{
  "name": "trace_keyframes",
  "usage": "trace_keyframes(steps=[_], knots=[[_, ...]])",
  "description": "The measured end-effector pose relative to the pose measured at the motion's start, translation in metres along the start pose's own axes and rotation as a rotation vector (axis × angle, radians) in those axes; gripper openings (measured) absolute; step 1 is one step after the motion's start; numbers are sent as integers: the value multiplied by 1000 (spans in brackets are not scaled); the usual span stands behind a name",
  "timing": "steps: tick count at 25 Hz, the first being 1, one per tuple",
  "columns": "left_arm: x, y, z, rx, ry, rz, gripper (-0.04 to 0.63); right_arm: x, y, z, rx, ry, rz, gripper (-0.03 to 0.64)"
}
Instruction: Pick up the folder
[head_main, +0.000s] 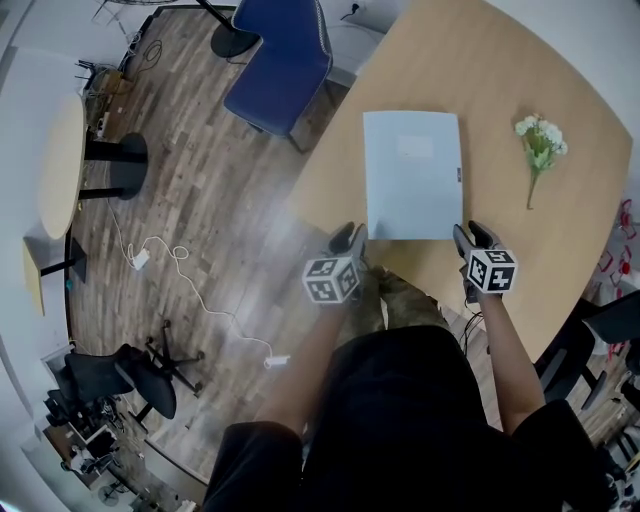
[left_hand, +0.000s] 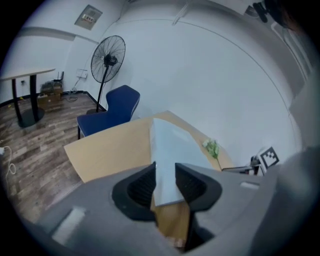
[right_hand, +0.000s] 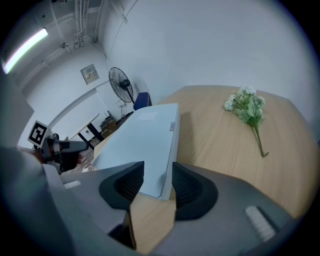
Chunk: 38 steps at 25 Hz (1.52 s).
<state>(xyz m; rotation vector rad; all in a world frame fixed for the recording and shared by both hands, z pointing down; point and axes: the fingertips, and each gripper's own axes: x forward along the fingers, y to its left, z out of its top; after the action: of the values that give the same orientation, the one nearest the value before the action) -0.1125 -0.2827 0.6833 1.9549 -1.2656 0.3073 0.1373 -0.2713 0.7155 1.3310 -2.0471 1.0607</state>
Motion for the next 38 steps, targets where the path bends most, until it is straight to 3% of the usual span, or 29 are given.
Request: trace_keyframes(steps=[5, 8, 15, 22, 29, 34, 38], knots=[[33, -2, -11, -28, 85, -43, 213, 19, -13, 2, 147, 9, 70, 320], [48, -5, -12, -41, 128, -82, 293, 32, -10, 10, 171, 17, 116, 365], [89, 2, -15, -140, 216, -149, 392, 68, -12, 21, 215, 74, 187, 422], [108, -6, -19, -168, 267, -215, 396, 89, -5, 30, 244, 101, 248, 434], [106, -3, -20, -149, 287, -129, 373, 95, -10, 23, 263, 112, 252, 437], [104, -8, -15, -37, 248, -68, 339, 95, -9, 25, 268, 97, 247, 437], [105, -6, -18, -72, 244, -85, 327, 96, -11, 25, 260, 85, 241, 437]])
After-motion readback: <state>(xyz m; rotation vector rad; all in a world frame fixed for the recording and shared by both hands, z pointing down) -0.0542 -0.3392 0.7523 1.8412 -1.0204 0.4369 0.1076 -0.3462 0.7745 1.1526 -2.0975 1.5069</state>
